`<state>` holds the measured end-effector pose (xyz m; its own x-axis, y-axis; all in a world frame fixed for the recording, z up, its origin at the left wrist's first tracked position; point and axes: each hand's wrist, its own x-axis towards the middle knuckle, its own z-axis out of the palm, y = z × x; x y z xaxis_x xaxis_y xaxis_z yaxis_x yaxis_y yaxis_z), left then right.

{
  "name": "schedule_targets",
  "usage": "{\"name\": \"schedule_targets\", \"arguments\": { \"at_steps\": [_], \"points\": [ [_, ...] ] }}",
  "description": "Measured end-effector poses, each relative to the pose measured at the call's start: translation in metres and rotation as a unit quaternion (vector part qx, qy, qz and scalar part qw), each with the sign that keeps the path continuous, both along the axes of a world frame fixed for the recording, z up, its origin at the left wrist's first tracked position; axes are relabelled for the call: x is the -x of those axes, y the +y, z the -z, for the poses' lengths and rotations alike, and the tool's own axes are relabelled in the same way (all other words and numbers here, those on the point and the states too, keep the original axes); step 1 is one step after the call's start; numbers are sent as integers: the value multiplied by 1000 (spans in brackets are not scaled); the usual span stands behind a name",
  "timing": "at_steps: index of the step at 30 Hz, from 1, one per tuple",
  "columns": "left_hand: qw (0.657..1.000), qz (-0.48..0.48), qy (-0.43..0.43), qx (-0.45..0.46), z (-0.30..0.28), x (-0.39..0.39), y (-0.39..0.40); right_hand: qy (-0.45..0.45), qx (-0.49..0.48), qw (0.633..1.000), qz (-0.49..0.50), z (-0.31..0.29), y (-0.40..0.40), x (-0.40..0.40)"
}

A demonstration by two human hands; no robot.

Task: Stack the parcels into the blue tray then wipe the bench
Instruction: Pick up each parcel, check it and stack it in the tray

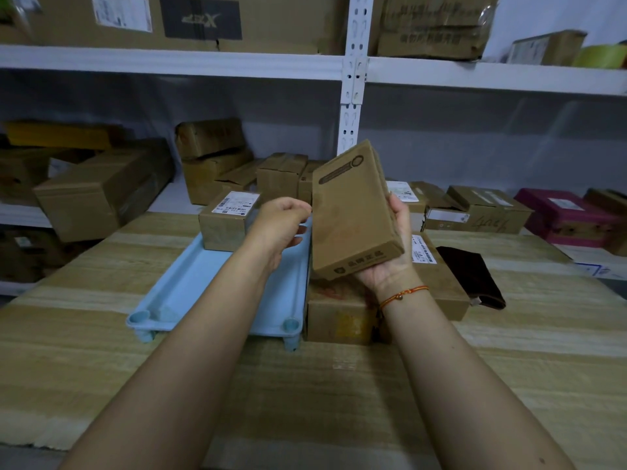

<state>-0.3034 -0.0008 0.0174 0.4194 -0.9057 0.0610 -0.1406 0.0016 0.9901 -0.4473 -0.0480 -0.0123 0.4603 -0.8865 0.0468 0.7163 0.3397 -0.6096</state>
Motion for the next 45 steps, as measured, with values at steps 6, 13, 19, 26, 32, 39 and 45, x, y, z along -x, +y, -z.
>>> {"name": "schedule_targets", "arguments": {
  "at_steps": [6,13,19,26,32,39,45],
  "points": [
    [997,35,70,-4,-6,3,3,233,88,968,34,-6,8,-12],
    [976,125,175,-38,-6,-8,5,314,100,934,138,-5,5,-23],
    [959,75,264,-62,2,-29,7,295,44,944,142,-8,1,-16],
    [935,37,340,-88,20,-36,5,255,83,959,97,-8,5,-18],
    [885,119,439,-96,36,-43,6,387,88,917,32,0,12,-38],
    [807,139,569,-77,45,-49,11,314,-18,949,-34,5,12,-62],
    [817,143,551,-86,43,-53,16,288,-44,956,-29,8,12,-85]
  ]
}}
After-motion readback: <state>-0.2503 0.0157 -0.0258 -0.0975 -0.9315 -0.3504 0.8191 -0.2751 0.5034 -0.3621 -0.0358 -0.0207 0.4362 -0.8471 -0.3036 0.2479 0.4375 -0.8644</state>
